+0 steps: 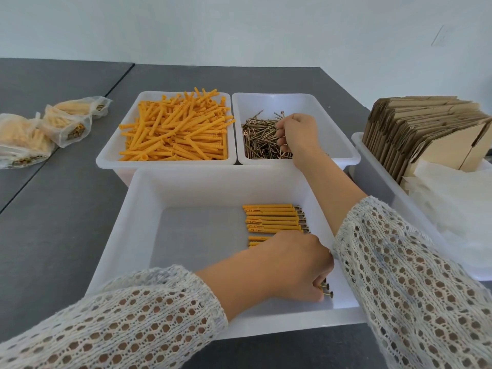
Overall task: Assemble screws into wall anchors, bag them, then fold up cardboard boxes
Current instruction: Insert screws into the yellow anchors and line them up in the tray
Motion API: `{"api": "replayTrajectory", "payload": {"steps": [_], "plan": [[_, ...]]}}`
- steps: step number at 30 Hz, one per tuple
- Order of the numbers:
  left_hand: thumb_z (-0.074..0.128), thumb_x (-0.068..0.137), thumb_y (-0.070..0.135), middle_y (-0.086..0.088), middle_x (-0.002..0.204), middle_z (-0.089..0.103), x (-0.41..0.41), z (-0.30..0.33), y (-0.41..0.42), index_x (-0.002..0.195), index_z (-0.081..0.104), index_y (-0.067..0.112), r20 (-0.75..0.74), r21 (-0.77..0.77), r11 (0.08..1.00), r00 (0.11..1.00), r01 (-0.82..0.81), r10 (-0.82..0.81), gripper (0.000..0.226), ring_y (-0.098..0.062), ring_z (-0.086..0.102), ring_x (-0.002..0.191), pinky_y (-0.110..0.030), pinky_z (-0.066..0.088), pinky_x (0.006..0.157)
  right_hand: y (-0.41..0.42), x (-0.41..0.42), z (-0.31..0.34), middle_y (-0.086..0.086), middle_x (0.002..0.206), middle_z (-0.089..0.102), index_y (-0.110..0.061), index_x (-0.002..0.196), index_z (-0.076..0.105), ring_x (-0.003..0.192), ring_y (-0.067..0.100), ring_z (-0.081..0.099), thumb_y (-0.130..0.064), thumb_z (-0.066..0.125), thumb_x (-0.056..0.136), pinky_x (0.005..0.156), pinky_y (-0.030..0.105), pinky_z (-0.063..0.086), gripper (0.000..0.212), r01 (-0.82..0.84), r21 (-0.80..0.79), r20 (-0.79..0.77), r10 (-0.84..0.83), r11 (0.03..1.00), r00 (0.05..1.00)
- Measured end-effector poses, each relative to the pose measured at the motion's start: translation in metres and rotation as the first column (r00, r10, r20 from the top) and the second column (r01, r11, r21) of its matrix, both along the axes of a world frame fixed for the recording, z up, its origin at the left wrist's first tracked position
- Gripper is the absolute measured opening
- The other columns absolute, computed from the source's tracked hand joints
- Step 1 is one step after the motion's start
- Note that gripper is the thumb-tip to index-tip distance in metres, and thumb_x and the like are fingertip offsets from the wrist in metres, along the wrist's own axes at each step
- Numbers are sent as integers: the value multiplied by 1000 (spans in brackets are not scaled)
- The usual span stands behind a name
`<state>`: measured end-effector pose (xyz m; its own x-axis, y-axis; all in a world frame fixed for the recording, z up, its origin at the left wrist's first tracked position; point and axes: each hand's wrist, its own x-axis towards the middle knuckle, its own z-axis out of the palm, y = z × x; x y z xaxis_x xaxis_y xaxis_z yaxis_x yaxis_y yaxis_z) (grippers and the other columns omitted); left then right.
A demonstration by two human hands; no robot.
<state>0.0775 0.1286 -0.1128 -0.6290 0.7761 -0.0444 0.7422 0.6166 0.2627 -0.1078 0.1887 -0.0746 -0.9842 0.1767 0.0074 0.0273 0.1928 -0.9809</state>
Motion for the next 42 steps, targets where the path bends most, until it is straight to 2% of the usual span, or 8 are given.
{"api": "replayTrajectory", "payload": {"steps": [12, 17, 20, 22, 25, 29, 32, 42], "plan": [[70, 86, 36, 11, 67, 56, -9, 1, -6, 72, 55, 25, 123, 61, 998, 992, 4, -12, 23, -7, 47, 62, -25, 37, 55, 1, -6, -6, 4, 67, 59, -9, 78, 63, 53, 15, 53, 1, 37, 90, 48, 23, 47, 30, -9, 120, -33, 13, 993, 999], [64, 88, 20, 6, 56, 52, -25, 27, -21, 64, 57, 17, 228, 330, 929, 969, -164, 90, 25, -10, 48, 54, -29, 41, 54, 1, -11, -13, 14, 80, 58, 6, 89, 62, 66, 20, 48, -2, 44, 89, 58, 28, 44, 20, 30, 325, -81, -4, 945, 997], [57, 90, 19, 7, 60, 53, -40, 42, -46, 69, 57, 20, 99, 499, 813, 952, -301, 291, 21, -7, 47, 57, -31, 42, 57, 0, -8, -14, 7, 84, 63, -8, 83, 63, 73, 18, 52, -6, 51, 86, 68, 33, 50, 12, -83, 500, -62, 131, 862, 989], [52, 93, 26, 9, 61, 53, -52, 47, -67, 72, 53, 27, -119, 508, 758, 838, -409, 532, 21, -7, 50, 59, -29, 39, 56, -4, -5, -14, 3, 75, 57, -12, 74, 58, 69, 19, 48, -10, 55, 82, 62, 34, 46, 8, -203, 669, 53, 227, 715, 973], [48, 96, 27, 7, 78, 63, -68, 48, -103, 86, 61, 25, -283, 572, 579, 523, -582, 804, 16, -18, 58, 73, -34, 48, 60, -10, -3, -14, 0, 63, 45, -15, 64, 43, 63, 22, 44, -20, 55, 84, 55, 28, 33, 24, -296, 801, 207, 222, 521, 953], [48, 92, 21, -4, 101, 64, -80, 40, -148, 104, 62, 18, -309, 491, 368, 237, -790, 921, 19, -30, 59, 91, -39, 38, 74, -11, -6, -11, 2, 73, 47, -15, 71, 43, 71, 23, 45, -22, 46, 86, 73, 37, 40, 17, -401, 790, 348, 198, 464, 916], [47, 94, 25, -11, 114, 60, -83, 31, -162, 116, 58, 14, -270, 341, 230, 140, -911, 953, 27, -36, 57, 102, -43, 36, 85, -11, -7, -9, 2, 81, 49, -14, 76, 45, 80, 25, 48, -21, 43, 87, 80, 38, 42, 12, -449, 786, 385, 232, 425, 894], [49, 94, 22, 5, 87, 64, -92, 24, -158, 100, 62, 24, -85, 486, 285, 280, -826, 956, 14, -23, 58, 87, -48, 23, 106, -8, -1, -11, 0, 60, 34, -16, 62, 33, 54, 18, 31, -8, 45, 80, 51, 28, 24, 23, -292, 818, 197, 235, 495, 952]]}}
